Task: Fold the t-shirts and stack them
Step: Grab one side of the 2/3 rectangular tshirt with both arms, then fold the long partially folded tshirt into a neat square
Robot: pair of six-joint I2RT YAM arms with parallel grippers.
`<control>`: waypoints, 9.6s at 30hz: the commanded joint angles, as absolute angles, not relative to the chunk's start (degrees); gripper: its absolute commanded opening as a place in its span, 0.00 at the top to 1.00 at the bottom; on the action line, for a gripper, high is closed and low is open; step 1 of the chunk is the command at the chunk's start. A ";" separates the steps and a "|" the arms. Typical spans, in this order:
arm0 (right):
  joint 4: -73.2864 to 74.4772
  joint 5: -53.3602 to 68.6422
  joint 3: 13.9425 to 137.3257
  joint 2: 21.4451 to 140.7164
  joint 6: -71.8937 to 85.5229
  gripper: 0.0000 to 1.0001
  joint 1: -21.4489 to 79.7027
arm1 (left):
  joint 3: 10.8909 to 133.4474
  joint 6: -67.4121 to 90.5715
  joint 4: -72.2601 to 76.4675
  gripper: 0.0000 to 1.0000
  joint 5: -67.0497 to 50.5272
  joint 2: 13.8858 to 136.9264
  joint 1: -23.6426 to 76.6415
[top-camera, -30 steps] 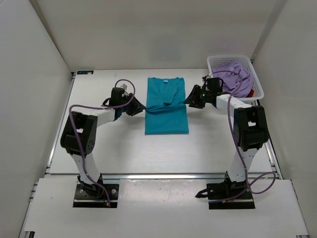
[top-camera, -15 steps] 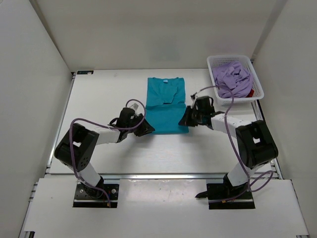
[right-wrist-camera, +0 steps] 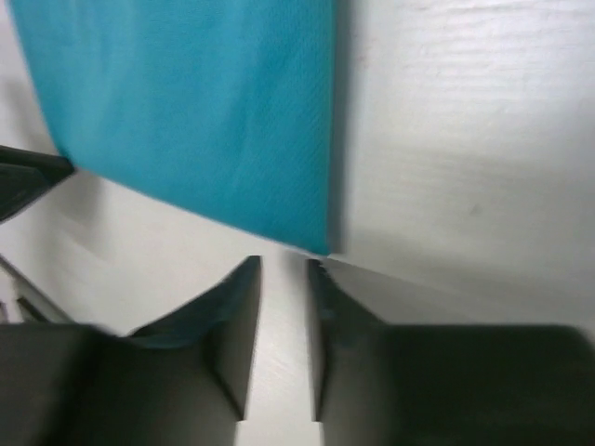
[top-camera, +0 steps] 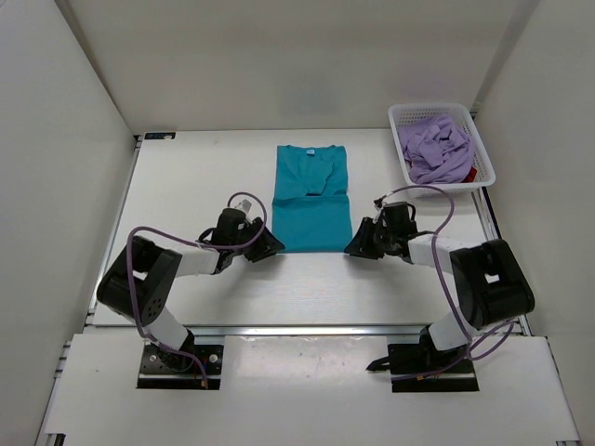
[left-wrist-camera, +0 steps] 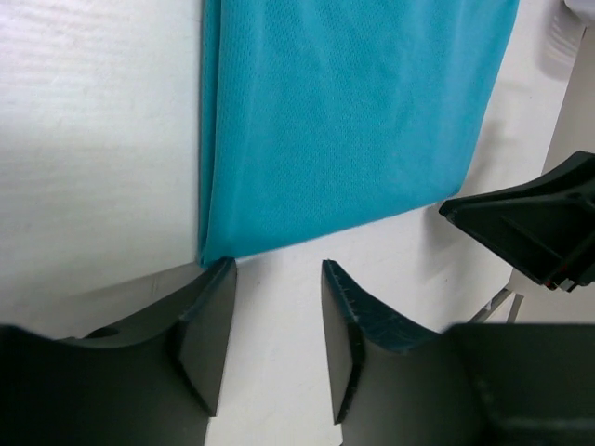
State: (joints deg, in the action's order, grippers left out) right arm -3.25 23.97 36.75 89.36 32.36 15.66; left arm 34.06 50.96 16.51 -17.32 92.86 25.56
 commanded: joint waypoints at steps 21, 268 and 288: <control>-11.60 25.23 38.41 93.25 35.77 0.96 15.72 | 31.73 49.57 15.73 0.79 -8.97 92.99 25.49; 12.40 27.59 72.43 103.73 24.78 1.00 17.05 | 37.77 60.99 23.91 0.62 -15.29 86.92 19.78; -3.16 31.46 46.40 99.58 29.53 1.00 14.86 | 59.24 61.87 24.34 0.64 -22.41 112.51 12.13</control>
